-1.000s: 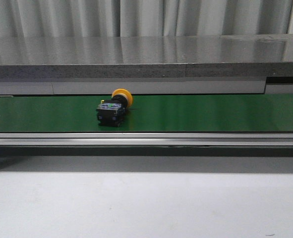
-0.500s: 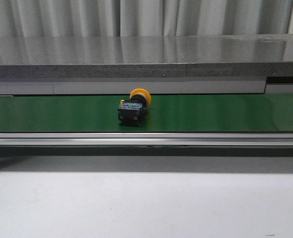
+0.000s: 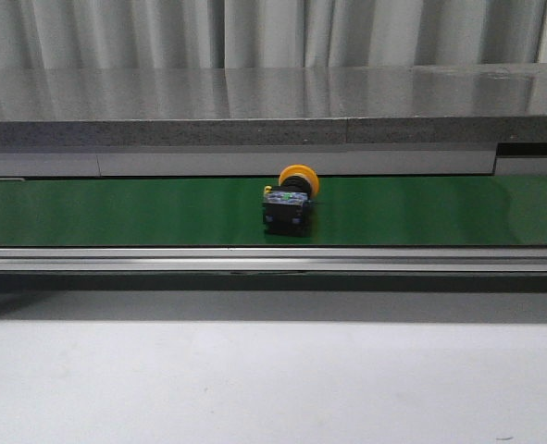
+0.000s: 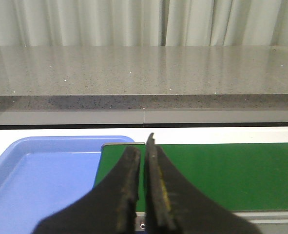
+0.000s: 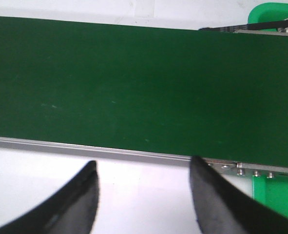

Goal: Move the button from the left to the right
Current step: 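Let the belt carry the button toward the right gripper, then grasp the button off the belt end with the right gripper and lift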

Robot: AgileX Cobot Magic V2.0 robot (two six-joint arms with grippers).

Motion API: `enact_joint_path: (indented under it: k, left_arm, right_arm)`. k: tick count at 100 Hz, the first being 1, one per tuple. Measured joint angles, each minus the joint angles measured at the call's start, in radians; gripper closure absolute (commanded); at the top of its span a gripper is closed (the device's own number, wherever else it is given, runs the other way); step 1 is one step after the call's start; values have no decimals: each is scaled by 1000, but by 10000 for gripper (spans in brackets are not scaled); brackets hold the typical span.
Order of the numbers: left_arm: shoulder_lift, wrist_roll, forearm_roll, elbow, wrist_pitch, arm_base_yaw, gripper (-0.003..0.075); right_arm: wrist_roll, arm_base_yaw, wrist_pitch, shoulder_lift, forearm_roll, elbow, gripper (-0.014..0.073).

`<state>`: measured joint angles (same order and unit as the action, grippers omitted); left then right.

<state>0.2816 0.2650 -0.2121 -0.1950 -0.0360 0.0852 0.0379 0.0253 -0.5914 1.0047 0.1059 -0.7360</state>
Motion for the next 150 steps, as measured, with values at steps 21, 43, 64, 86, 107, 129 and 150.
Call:
enact_joint_path:
  k: [21, 43, 64, 86, 107, 129, 150]
  left_arm:
    - [0, 0, 0, 0, 0, 0, 715]
    - [0, 0, 0, 0, 0, 0, 715]
    - [0, 0, 0, 0, 0, 0, 715]
    - [0, 0, 0, 0, 0, 0, 715]
    - [0, 0, 0, 0, 0, 0, 715]
    - [0, 0, 0, 0, 0, 0, 715]
    - [0, 0, 0, 0, 0, 0, 715]
  right_arm:
    - [0, 0, 0, 2, 84, 0, -30]
    - [0, 52, 0, 80, 161, -43, -30]
    - [0, 137, 8, 229, 181, -131, -30]
    - [0, 215, 22, 378, 190, -223, -30]
    - [0, 259, 44, 493, 190, -291, -30]
    - [0, 282, 65, 579, 176, -318, -30]
    - [0, 282, 96, 633, 128, -318, -27]
